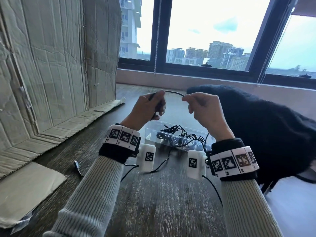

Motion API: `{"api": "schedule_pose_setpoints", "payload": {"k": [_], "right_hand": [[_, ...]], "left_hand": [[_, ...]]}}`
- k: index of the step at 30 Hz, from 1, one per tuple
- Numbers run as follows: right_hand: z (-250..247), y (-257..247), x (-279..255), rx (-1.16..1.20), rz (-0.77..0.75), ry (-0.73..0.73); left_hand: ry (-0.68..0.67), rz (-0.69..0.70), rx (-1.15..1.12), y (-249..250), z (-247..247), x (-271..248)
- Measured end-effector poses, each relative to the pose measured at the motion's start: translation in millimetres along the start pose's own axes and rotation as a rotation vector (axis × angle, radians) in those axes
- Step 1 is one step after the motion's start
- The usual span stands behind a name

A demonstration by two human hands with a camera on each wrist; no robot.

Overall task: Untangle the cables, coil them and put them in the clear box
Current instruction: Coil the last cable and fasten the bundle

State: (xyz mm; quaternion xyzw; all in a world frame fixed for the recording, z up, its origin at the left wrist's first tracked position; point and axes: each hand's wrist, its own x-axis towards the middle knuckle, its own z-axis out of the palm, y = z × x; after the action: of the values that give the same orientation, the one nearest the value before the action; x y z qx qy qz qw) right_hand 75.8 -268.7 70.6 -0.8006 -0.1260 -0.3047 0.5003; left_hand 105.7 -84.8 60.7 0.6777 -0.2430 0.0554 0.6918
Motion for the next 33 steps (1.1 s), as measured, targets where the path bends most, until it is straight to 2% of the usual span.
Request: {"api": "schedule_pose_setpoints", "payload": {"k": [4,6,8,11,14,17,20,22,24,26,28,31,33], "right_hand": [[-5,-4,-2,0.050,0.012,-0.063],[-4,-7,-4,0.063,0.010,-0.120],[-1,-9,-7,0.007,0.006,-0.212],[7,-15,-15,-0.105,0.044,-0.408],[12,-21,-21,-0.122,0.104,-0.625],[9,-28,-25,-0.119,0.108,-0.752],[-2,-32,-23,-0.107,0.058,-0.699],[-6,-35,-22,-0.097,-0.004,-0.631],[-7,-33,-19,-0.091,-0.070,-0.540],[-7,-28,-15,-0.085,-0.115,-0.446],[-6,-22,-11,-0.061,-0.136,-0.327],[-5,-15,-7,0.021,-0.086,-0.185],[-5,-11,-5,0.046,-0.044,-0.143]], "left_hand": [[0.135,-0.002,-0.442,8,-6,0],[0.196,0.013,-0.570,9,-12,2],[0.196,0.030,-0.650,9,-19,4],[0.174,0.039,-0.708,10,-22,4],[0.238,0.007,-0.732,11,-18,3],[0.345,0.022,-0.437,5,-15,5],[0.301,0.147,0.063,-3,-10,6],[0.175,0.212,0.364,-5,-2,4],[0.061,0.187,0.522,-6,5,0],[-0.011,0.149,0.564,-5,11,-3],[-0.112,0.086,0.484,-5,15,-4],[-0.251,0.010,0.349,-2,15,-5],[-0.312,0.011,0.353,-3,13,-6]]}}
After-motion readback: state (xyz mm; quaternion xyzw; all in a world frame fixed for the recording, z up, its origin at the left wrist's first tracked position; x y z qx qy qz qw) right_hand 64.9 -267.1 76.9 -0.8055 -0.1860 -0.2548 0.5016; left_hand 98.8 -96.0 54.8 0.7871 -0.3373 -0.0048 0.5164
